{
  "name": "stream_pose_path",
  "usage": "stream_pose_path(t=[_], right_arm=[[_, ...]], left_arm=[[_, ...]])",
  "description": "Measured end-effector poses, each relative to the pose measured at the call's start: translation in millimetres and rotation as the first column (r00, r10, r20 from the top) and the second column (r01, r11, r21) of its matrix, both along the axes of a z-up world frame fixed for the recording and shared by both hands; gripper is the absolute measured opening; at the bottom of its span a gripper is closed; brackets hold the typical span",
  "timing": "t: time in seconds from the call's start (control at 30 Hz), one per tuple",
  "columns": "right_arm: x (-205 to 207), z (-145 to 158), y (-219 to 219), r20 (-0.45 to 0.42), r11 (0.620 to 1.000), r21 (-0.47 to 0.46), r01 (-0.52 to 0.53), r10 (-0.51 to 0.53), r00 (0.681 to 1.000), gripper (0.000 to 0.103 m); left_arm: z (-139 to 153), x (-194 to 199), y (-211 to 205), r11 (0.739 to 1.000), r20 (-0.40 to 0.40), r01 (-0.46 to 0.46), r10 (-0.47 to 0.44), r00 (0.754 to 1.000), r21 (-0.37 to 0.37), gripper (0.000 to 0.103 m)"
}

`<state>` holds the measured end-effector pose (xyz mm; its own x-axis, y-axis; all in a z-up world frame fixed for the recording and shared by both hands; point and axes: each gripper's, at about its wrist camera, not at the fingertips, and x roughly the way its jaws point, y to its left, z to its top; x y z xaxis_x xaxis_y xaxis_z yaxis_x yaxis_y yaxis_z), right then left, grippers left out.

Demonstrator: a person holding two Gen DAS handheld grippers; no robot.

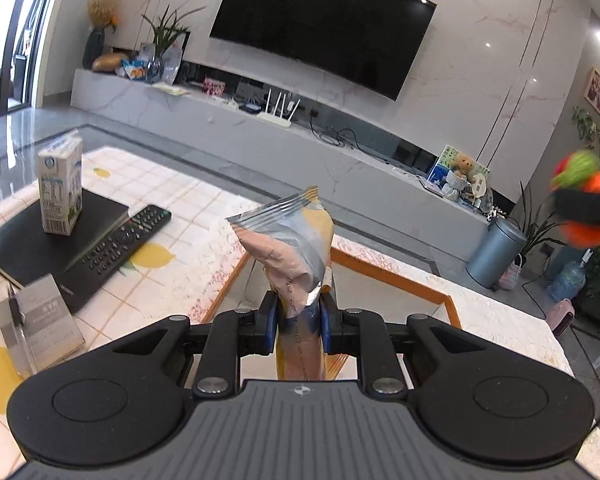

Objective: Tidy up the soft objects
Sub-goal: 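Carry the snack bag in the left tool while the right tool carries the ball toward the box, then open the left tool over the box while the right tool releases the orange ball into it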

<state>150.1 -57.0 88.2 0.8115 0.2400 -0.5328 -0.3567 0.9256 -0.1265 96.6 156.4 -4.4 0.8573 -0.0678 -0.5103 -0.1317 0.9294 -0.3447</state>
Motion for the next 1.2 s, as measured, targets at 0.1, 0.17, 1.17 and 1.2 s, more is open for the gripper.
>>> stream_pose_path(t=[0.1,0.17,1.17,1.2], right_arm=[[18.0,-29.3,14.4,-0.093,0.999,-0.027,-0.031,0.028,0.995,0.042],[29.7,-48.7,22.1,-0.149,0.999,-0.042,-0.034,0.027,0.989,0.042],[61.0,-124.1,40.5,-0.335,0.979,-0.202,0.002,-0.071,0.94,0.042],[62.0,-127.4,41.8,-0.337,0.976,-0.219,-0.001,-0.075,0.938,0.042]], left_arm=[[-9.2,10.3,7.2,0.997,-0.024,0.013,-0.015,1.0,-0.08,0.023],[-14.8,16.1,10.1,0.996,-0.046,0.002,-0.006,0.999,-0.084,0.023],[9.5,0.7,7.3,0.993,0.064,0.013,-0.005,0.998,-0.117,0.086],[9.8,0.7,8.2,0.992,0.068,0.004,0.004,0.998,-0.123,0.086]])
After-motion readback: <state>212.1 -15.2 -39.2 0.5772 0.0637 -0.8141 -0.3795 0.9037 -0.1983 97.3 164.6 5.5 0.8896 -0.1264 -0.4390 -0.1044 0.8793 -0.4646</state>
